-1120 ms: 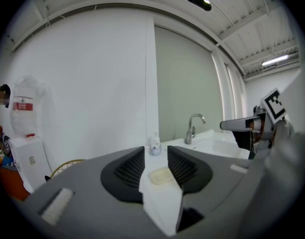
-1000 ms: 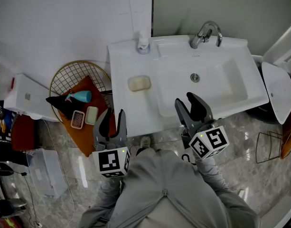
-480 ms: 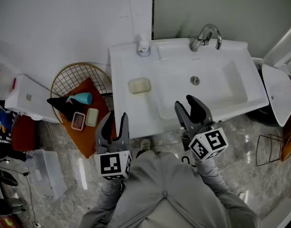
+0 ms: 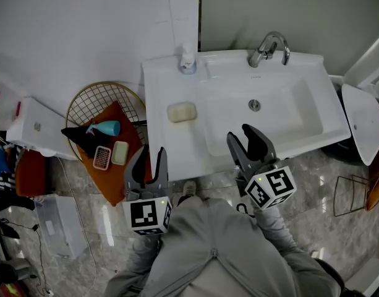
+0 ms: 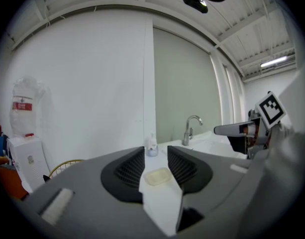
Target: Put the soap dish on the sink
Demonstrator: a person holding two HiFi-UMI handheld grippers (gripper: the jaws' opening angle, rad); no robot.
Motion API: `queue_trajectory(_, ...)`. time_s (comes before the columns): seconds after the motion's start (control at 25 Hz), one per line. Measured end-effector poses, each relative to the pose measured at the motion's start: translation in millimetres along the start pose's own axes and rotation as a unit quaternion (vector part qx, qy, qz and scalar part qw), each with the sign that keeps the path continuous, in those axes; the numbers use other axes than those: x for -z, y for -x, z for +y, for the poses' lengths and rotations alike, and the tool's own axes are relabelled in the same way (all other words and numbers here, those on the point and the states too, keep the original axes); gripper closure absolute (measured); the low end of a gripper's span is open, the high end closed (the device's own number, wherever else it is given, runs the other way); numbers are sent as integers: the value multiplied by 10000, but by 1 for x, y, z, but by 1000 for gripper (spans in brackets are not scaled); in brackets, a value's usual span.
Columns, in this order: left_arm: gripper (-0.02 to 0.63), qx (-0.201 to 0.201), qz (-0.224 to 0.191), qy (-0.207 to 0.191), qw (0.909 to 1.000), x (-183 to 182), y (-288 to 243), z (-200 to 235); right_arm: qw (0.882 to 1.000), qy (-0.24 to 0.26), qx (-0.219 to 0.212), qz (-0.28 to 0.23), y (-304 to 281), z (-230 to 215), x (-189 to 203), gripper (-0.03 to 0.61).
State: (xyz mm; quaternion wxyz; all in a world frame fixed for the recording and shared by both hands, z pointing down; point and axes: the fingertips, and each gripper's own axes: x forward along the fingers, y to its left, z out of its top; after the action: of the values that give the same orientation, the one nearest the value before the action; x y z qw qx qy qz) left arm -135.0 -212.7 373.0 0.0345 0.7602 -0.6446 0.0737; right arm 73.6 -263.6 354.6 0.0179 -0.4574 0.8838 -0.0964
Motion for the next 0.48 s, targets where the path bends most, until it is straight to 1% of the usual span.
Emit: queue_trajectory(0.48,414,14,23,15,10000,2,-2,5,10000,14,-1,44,-6,4,1,391)
